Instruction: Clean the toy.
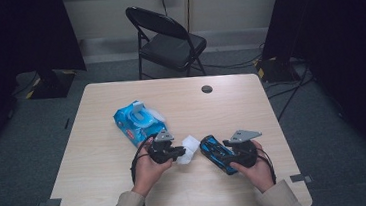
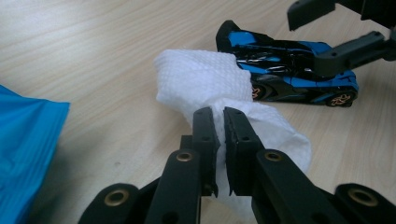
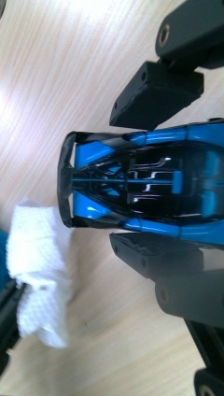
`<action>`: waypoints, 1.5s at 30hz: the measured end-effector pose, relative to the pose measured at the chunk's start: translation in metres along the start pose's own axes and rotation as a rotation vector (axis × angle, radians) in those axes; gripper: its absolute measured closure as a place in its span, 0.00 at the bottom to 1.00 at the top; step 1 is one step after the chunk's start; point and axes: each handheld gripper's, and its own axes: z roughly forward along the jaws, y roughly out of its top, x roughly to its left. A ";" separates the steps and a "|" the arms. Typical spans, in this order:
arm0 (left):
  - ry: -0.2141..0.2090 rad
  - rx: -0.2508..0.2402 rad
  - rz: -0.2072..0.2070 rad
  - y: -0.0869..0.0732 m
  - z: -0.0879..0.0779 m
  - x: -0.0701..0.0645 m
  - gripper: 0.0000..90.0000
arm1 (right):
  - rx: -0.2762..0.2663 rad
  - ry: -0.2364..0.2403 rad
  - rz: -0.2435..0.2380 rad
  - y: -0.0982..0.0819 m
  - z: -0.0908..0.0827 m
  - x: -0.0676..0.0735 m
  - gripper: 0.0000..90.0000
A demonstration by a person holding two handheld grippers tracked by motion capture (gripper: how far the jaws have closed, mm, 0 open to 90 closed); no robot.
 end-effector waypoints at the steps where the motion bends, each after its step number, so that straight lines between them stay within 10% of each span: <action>1: 0.002 0.001 0.002 0.000 0.001 -0.001 0.93 | 0.001 0.005 -0.003 0.001 0.002 0.000 0.45; 26: -0.022 0.003 0.007 -0.004 0.051 -0.023 0.87 | 0.033 -0.042 -0.010 -0.002 0.015 0.006 0.47; 45: -0.036 0.059 0.013 0.005 0.058 -0.035 0.93 | 0.033 -0.047 -0.005 -0.002 0.016 0.006 0.47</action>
